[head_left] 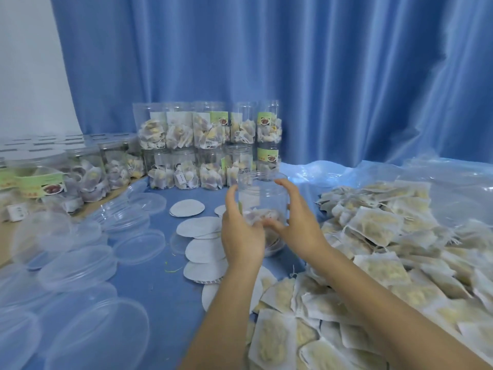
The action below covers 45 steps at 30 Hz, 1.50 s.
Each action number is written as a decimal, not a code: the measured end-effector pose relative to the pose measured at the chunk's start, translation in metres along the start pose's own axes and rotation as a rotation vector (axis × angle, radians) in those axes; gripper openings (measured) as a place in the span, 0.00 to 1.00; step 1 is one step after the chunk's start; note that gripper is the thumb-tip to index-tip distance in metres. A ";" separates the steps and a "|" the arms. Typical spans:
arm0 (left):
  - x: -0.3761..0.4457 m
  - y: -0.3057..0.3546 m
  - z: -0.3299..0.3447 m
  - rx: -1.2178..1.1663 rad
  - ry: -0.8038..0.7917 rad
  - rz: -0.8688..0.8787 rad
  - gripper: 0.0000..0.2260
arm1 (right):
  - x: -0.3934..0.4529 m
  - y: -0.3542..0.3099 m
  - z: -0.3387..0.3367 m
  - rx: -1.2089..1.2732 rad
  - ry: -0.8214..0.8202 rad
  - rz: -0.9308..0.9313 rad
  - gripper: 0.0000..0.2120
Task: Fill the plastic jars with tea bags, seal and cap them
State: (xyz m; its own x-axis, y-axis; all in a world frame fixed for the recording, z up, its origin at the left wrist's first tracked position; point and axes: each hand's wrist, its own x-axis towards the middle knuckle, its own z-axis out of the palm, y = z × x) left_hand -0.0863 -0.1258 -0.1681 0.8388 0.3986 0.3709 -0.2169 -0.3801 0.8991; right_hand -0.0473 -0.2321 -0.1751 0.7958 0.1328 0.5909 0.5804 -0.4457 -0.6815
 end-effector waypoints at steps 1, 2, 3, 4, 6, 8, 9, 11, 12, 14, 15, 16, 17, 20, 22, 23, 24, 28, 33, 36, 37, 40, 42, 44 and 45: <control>-0.004 -0.005 -0.001 -0.059 0.008 -0.046 0.29 | -0.002 0.000 0.000 0.037 -0.005 0.026 0.38; -0.007 -0.010 -0.002 -0.113 0.016 -0.100 0.28 | -0.003 -0.001 -0.001 0.080 0.000 0.056 0.39; -0.007 -0.013 -0.003 -0.146 0.026 -0.151 0.26 | -0.003 -0.003 -0.002 0.119 0.017 0.092 0.39; -0.006 -0.017 -0.005 -0.158 0.038 -0.194 0.24 | -0.003 -0.004 -0.004 0.132 0.033 0.133 0.36; -0.002 -0.023 -0.010 -0.186 0.064 -0.230 0.17 | 0.001 -0.009 -0.011 -0.009 0.024 0.195 0.26; -0.002 -0.024 -0.014 -0.254 0.084 -0.226 0.12 | 0.005 -0.015 -0.022 -0.236 -0.071 0.196 0.14; -0.002 -0.025 -0.016 -0.279 0.096 -0.224 0.12 | 0.005 -0.019 -0.028 -0.271 -0.183 0.183 0.11; -0.003 -0.025 -0.019 -0.312 0.108 -0.218 0.11 | 0.002 -0.028 -0.035 -0.181 -0.565 0.198 0.08; -0.003 -0.025 -0.020 -0.319 0.105 -0.213 0.11 | -0.001 -0.033 -0.038 -0.134 -0.769 0.221 0.07; -0.002 -0.026 -0.023 -0.321 0.089 -0.209 0.12 | -0.007 -0.037 -0.041 -0.173 -1.043 0.221 0.09; -0.001 -0.027 -0.024 -0.327 0.080 -0.212 0.11 | -0.009 -0.038 -0.040 -0.237 -1.099 0.210 0.10; -0.001 -0.028 -0.026 -0.334 0.073 -0.213 0.11 | -0.011 -0.038 -0.038 -0.318 -1.120 0.199 0.12; 0.000 -0.028 -0.027 -0.338 0.068 -0.213 0.09 | -0.013 -0.037 -0.036 -0.388 -1.123 0.191 0.14; 0.000 -0.029 -0.032 -0.344 0.065 -0.216 0.06 | -0.017 -0.035 -0.028 -0.466 -1.070 0.129 0.11; 0.002 -0.030 -0.037 -0.362 0.093 -0.226 0.06 | -0.015 -0.037 -0.028 -0.483 -0.939 0.056 0.07; 0.003 -0.030 -0.039 -0.374 0.119 -0.235 0.07 | -0.012 -0.037 -0.029 -0.464 -0.828 0.020 0.05; 0.005 -0.031 -0.041 -0.391 0.144 -0.246 0.07 | -0.009 -0.040 -0.031 -0.399 -0.688 -0.005 0.05; 0.011 -0.034 -0.046 -0.453 0.180 -0.308 0.10 | 0.008 -0.052 -0.027 0.119 0.012 -0.058 0.10; 0.015 -0.038 -0.050 -0.495 0.260 -0.367 0.11 | 0.043 -0.061 -0.010 -0.010 0.385 -0.061 0.09; 0.018 -0.042 -0.053 -0.524 0.339 -0.437 0.11 | 0.050 -0.047 0.001 -0.374 0.137 0.098 0.11; 0.020 -0.045 -0.053 -0.522 0.378 -0.467 0.10 | 0.047 -0.047 0.007 -0.447 0.157 0.062 0.13; 0.024 -0.054 -0.056 -0.519 0.477 -0.529 0.07 | 0.030 -0.058 0.025 -0.383 0.378 -0.394 0.09; 0.025 -0.057 -0.058 -0.499 0.522 -0.556 0.06 | 0.025 -0.059 0.040 -0.370 0.119 -0.565 0.06; 0.026 -0.059 -0.059 -0.479 0.539 -0.578 0.07 | 0.023 -0.058 0.059 -0.479 -0.343 -0.429 0.09; 0.027 -0.060 -0.060 -0.474 0.547 -0.585 0.08 | 0.021 -0.053 0.069 -0.568 -0.487 -0.352 0.13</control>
State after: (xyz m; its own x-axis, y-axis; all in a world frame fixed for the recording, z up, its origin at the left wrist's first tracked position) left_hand -0.0807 -0.0424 -0.1982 0.5535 0.8029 -0.2215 -0.1165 0.3380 0.9339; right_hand -0.0496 -0.1441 -0.1566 0.6451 0.6587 0.3872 0.7379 -0.6687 -0.0917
